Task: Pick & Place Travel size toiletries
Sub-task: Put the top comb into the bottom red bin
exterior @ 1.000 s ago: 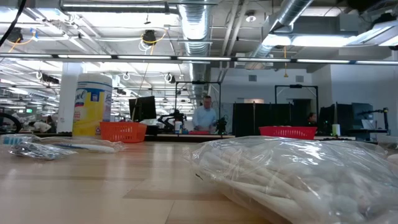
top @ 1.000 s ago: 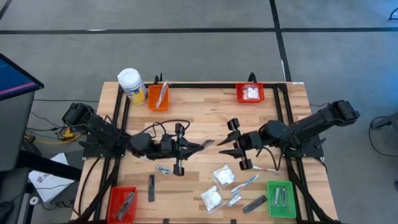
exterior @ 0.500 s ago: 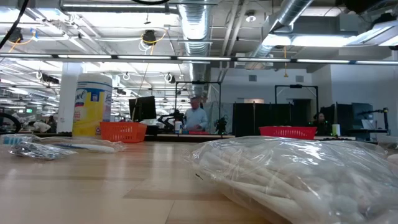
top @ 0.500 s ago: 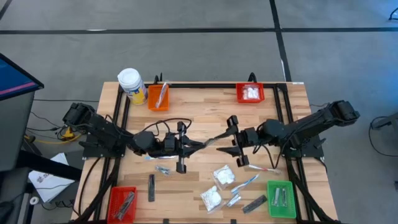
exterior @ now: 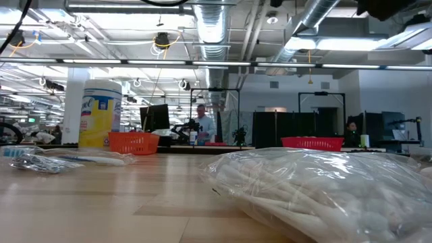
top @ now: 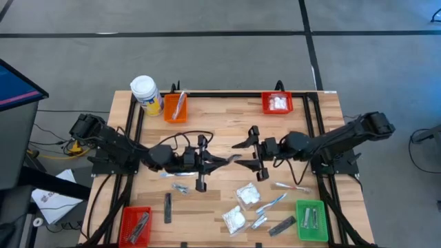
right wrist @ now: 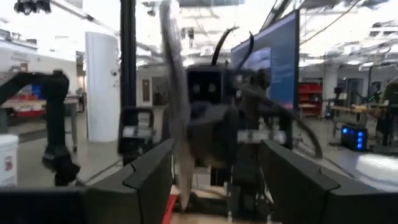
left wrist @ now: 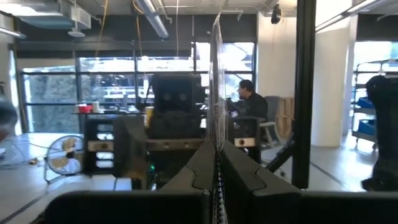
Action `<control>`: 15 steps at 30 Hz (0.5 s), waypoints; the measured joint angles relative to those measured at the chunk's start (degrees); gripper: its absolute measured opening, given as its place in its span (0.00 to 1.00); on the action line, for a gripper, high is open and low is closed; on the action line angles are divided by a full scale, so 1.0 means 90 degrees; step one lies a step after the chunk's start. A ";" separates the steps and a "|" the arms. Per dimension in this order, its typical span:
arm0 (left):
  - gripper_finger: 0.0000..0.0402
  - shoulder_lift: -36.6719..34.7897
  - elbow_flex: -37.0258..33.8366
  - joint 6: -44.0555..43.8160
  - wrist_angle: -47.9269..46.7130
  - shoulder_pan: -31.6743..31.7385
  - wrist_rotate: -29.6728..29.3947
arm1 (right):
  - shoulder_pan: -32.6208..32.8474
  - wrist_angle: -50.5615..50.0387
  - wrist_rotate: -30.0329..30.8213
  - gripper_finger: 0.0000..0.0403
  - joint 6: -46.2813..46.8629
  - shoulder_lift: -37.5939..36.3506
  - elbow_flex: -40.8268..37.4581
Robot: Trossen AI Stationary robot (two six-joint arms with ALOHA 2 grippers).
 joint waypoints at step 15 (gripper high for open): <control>0.01 0.0002 0.0000 -0.0161 -0.0135 0.0051 -0.0033 | 0.0105 -0.0196 -0.0015 0.53 0.0002 0.0206 0.0243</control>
